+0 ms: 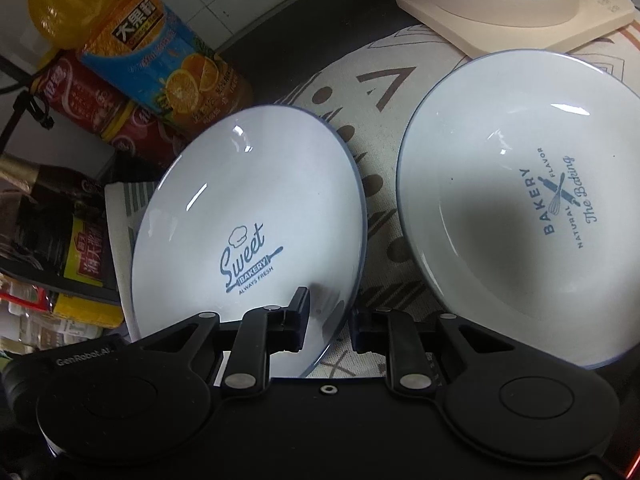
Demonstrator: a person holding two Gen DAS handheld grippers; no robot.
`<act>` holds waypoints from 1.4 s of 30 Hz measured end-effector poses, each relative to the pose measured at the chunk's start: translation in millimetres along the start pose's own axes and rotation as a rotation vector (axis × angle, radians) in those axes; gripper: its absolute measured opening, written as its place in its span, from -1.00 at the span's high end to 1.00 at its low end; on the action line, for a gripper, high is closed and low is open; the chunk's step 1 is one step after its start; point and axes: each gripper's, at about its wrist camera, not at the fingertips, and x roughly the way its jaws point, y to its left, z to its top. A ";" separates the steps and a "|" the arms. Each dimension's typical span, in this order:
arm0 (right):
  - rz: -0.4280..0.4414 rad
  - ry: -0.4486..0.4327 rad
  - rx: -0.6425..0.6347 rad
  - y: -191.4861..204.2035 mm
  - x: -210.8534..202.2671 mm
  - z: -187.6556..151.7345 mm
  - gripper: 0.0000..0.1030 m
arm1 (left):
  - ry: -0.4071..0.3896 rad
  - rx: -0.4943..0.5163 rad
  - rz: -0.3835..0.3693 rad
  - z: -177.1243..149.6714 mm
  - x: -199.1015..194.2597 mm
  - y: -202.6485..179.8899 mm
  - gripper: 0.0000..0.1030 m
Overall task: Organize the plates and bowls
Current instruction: 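Lift the 'Sweet' plate with both grippers over the orange-flower plate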
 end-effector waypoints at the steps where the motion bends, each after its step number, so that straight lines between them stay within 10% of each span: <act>1: 0.001 -0.005 0.005 -1.7 0.3 -0.2 0.70 | -0.003 0.006 0.002 -0.7 -0.3 -0.8 0.77; 42: 0.015 -0.223 0.007 17.4 -102.0 -85.5 0.78 | -0.042 0.187 -0.057 -54.3 -109.1 31.7 0.77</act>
